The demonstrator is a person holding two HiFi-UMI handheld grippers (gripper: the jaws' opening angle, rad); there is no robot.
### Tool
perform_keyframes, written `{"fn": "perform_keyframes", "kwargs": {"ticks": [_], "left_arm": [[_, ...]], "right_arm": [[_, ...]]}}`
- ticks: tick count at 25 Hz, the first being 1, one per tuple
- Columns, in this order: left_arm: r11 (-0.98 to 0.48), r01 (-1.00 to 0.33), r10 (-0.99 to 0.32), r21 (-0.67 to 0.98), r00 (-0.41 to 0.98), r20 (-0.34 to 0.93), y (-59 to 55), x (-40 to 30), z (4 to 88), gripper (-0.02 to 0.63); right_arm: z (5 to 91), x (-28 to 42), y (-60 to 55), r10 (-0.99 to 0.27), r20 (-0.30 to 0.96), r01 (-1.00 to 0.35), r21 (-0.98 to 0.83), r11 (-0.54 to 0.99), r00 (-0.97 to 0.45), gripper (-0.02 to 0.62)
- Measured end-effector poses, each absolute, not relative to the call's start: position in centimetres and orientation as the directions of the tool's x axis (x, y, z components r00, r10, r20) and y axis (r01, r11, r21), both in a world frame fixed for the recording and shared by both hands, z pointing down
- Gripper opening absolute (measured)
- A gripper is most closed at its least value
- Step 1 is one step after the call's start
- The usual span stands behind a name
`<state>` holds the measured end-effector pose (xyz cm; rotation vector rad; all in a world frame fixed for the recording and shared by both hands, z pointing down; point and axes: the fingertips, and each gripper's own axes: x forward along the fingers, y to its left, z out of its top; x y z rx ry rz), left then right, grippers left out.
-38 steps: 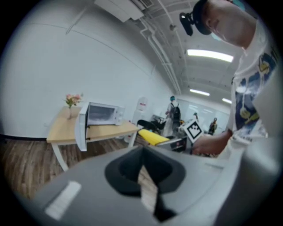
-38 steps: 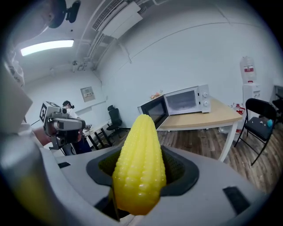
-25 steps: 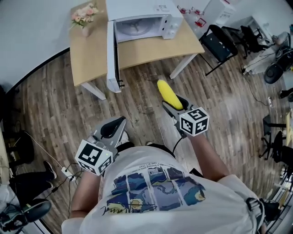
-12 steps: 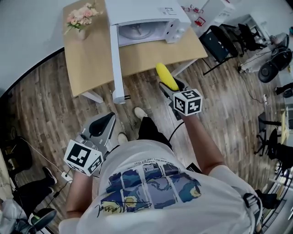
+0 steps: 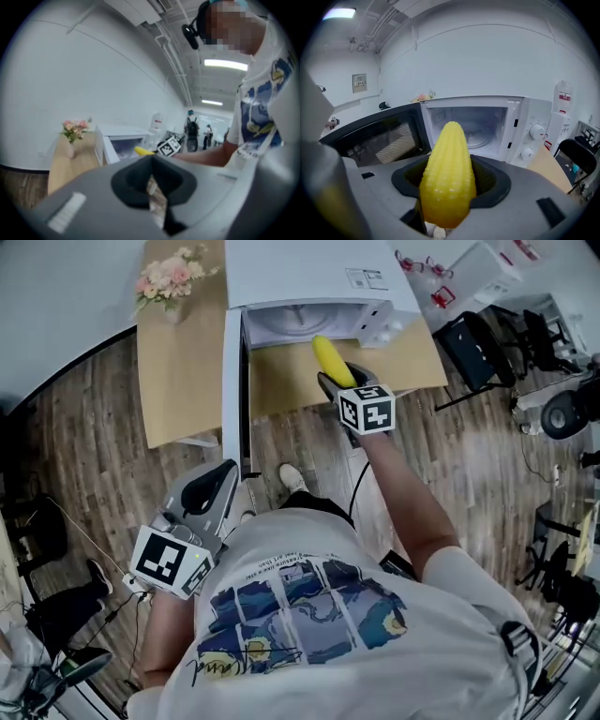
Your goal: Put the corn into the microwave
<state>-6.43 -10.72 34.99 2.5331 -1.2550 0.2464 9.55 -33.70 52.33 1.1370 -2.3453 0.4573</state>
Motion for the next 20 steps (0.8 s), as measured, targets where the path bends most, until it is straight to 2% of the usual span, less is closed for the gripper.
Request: {"fn": "perform_keyframes", "kwargs": {"ticks": [20], "left_arm": [[-0.260, -0.953, -0.872, 0.153, 0.300, 0.386, -13.9, -9.2, 35.8, 0.009]], "right_arm": [[59.2, 6.2, -50.5, -0.628, 0.619, -0.809, -0.022, 0.587, -0.472, 0.247]]}}
